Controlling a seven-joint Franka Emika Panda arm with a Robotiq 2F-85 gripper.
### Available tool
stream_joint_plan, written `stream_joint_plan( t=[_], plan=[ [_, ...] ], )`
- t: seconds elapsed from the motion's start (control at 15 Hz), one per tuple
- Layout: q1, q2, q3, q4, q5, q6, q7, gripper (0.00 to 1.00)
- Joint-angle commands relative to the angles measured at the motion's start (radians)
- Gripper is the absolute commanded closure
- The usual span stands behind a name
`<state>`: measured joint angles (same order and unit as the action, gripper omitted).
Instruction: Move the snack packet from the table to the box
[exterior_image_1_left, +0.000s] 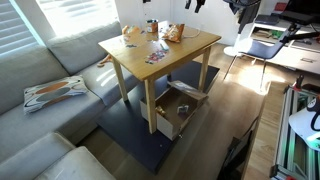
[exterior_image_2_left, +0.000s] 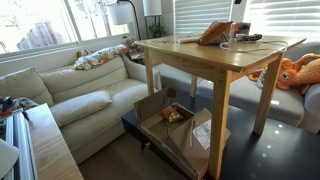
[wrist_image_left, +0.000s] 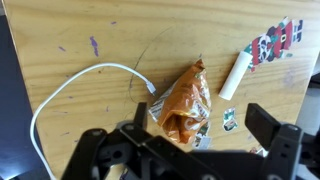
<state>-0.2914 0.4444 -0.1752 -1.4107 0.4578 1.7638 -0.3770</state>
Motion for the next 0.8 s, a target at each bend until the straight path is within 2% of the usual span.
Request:
stream_joint_plan(
  t=[0.0, 0.53, 0.6, 0.67, 0.73],
  plan=[
    [-0.044, 0.063, 0.045, 0.051, 0.004, 0.014, -0.002, 0.0],
    [-0.104, 0.188, 0.105, 0.155, 0.031, 0.025, -0.001, 0.01],
    [-0.11, 0.201, 0.112, 0.169, 0.039, 0.032, 0.001, 0.16],
    [-0.116, 0.215, 0.118, 0.186, 0.044, 0.031, 0.004, 0.21],
    [-0.118, 0.228, 0.123, 0.2, 0.045, 0.036, 0.011, 0.3]
  ],
)
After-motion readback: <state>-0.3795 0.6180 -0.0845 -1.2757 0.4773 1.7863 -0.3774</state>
